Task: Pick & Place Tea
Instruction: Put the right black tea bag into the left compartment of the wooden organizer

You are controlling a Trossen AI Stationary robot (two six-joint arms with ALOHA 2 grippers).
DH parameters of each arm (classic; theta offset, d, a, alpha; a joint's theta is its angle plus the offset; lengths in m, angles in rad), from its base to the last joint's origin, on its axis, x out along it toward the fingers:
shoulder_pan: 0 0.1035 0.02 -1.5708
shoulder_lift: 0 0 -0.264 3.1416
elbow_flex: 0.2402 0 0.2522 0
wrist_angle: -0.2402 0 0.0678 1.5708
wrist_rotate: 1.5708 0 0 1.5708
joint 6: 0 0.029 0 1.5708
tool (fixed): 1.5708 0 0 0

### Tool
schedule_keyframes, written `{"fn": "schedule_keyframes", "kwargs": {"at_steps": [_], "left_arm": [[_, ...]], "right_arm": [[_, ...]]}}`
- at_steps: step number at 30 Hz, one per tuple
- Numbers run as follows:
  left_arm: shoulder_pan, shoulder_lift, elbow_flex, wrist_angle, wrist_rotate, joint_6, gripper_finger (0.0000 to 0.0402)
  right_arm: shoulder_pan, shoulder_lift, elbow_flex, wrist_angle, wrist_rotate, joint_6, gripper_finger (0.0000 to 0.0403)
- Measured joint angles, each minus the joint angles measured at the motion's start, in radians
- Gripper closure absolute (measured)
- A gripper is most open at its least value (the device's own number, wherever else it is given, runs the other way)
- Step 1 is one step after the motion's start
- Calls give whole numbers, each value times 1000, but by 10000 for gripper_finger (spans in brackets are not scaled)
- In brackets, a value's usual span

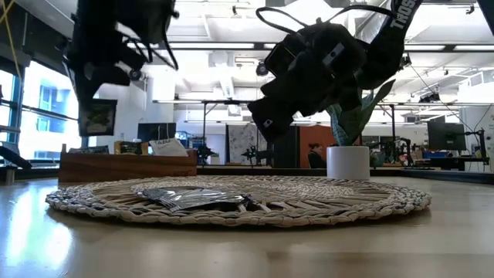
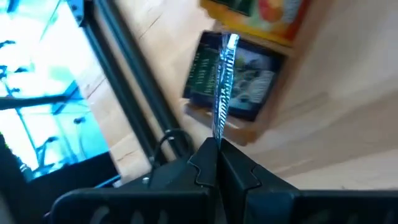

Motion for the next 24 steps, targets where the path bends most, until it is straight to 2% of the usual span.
{"fn": "schedule_keyframes", "kwargs": {"at_steps": [4, 12, 20, 24], "left_arm": [[46, -35, -38, 24, 37, 116, 401], [64, -55, -164, 210, 118, 332, 401], [177, -171, -258, 344, 148, 386, 401], [227, -209, -302, 345, 188, 385, 401]], "right_arm": [[0, 0, 0, -18, 0, 0, 263], [0, 0, 0, -30, 0, -1, 263], [0, 0, 0, -35, 0, -33, 263], [0, 0, 0, -35, 0, -44, 263]]}}
